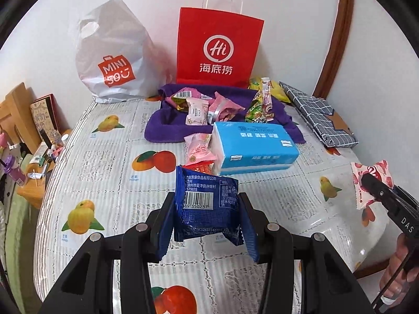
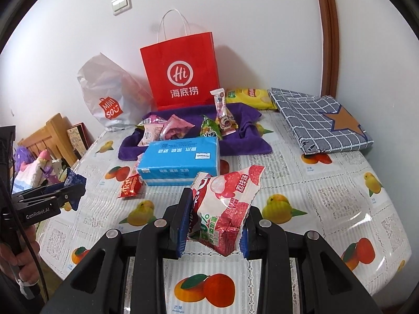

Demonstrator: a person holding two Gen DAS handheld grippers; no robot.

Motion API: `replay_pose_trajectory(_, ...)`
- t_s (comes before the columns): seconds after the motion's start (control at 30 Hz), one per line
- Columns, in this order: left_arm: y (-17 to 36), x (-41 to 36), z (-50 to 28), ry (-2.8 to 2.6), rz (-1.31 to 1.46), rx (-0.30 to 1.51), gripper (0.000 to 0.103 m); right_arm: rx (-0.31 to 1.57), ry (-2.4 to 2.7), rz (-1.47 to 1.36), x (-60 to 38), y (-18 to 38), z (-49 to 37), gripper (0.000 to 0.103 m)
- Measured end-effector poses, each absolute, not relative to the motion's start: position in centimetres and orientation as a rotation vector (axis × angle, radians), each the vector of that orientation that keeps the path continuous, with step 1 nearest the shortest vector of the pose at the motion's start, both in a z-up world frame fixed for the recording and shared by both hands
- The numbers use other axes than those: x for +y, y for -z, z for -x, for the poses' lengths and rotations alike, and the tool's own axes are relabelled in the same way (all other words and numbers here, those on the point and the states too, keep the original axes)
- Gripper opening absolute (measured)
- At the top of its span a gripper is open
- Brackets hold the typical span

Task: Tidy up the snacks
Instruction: 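Lift both held snacks and carry them toward the purple towel, then carry the red-and-white candy bag with the right tool while the left tool carries the blue packet over the towel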

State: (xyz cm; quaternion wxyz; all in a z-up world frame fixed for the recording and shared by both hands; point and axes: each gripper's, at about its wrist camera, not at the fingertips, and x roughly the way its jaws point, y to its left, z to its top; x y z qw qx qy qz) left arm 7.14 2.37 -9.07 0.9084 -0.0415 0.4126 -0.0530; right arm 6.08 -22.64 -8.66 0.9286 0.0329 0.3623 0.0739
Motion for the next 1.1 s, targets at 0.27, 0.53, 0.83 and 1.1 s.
replay_pose_trajectory(0.27,8.4,1.8,-6.8,0.124,0.087,0.835,0.044,0.736,-0.151,-0.065,-22.7,8.5,-5.9,0.031)
replay_pose_trajectory(0.53,7.8,0.8,-7.5,0.140,0.061,0.816,0.044,0.728,-0.156,-0.047,-22.4,8.1,-6.5,0.031)
replay_pose_trajectory(0.83,6.9,-0.2,-10.0,0.149,0.041,0.801,0.044,0.708,-0.179,-0.012,-21.4,6.8,-9.5,0.031)
replay_pose_trajectory(1.1,5.4,-0.3,-13.8,0.145,0.023,0.782,0.044,0.689,-0.206,0.011,-20.0,5.1,-14.4,0.031)
